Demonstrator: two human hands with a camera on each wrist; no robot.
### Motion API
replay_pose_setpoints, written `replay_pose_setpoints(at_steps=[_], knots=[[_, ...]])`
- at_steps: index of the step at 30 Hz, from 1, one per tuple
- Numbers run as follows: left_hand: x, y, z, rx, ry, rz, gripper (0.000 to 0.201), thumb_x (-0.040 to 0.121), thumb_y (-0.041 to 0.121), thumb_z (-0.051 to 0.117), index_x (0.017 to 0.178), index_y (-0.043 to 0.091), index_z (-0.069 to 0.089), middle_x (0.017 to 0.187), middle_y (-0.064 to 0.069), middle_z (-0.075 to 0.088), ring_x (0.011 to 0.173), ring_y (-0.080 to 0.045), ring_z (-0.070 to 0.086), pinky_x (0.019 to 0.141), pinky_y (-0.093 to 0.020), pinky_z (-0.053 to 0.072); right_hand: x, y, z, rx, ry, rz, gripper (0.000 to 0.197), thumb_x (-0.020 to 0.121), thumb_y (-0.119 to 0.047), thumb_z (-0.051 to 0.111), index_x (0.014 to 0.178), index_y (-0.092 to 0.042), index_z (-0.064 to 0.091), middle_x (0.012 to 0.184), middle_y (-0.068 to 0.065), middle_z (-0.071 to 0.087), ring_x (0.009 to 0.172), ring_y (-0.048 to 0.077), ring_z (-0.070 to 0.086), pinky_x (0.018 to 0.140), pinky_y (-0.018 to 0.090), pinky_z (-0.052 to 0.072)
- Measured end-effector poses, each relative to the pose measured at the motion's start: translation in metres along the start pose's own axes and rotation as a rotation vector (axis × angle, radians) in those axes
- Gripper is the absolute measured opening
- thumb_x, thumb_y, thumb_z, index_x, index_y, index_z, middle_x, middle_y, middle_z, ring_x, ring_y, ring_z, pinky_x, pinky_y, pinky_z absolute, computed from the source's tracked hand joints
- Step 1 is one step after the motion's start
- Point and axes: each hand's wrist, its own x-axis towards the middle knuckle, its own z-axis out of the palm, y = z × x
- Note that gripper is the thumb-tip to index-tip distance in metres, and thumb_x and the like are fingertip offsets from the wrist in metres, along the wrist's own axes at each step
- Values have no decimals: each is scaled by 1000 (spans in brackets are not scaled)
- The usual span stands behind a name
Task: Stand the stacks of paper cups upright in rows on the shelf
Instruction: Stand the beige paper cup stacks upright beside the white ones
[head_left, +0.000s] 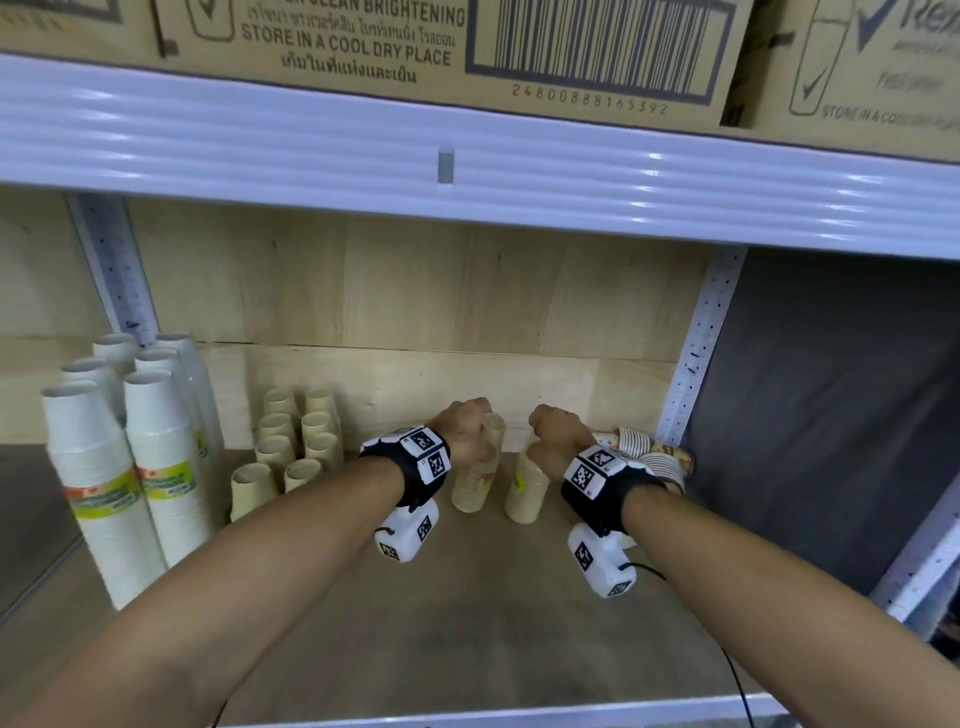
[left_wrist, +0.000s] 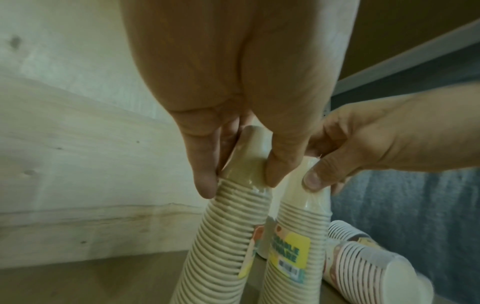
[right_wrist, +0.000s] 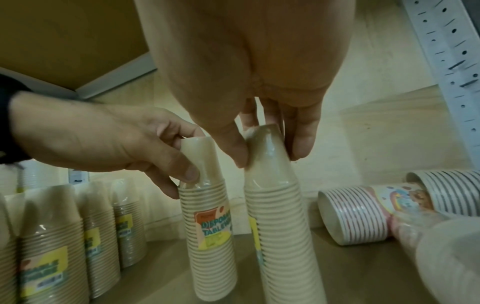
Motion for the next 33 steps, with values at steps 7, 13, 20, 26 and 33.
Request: replay_pose_setpoints(at_steps=[7,13,20,26,33], knots=[[-12,-1,-1,-78,-49,-56,48,81,24,70,123,15,49,116,-4,56,99,-22,56,77,-33,49,-4,-14,3,35,-17,-30,37,80,-10,55,116,-19,55,115,5,62,102,24,61,84,36,55],[-15,1,6,-103,-65,-62,48,80,21,70,123,14,50,118,-5,57,103,-22,57,84,-35,51,-6,-19,8,54,-34,-28,38,84,-12,58,121,-13,56,117,6,63,105,25,60,78,29,50],[-15,3,0,-130,14,-67,49,83,34,69,125,14,53,115,-4,55,100,-20,55,80,-30,48,-6,-18,3,102,10,45,40,82,-32,61,117,-15,55,112,4,57,100,26,61,83,36,54],[-12,8,-5,-98,34,-60,38,87,32,63,117,9,63,116,-8,61,99,-22,59,77,-28,48,1,-16,7,100,-14,73,19,72,-33,59,73,-20,44,86,5,52,74,22,54,53,25,37],[-7,13,-4,-19,3,-16,46,93,24,54,136,11,55,142,-9,49,128,-24,48,101,-31,43,4,-16,6,3,-32,-14,29,83,-20,56,111,-13,61,118,8,57,105,27,58,76,31,49]])
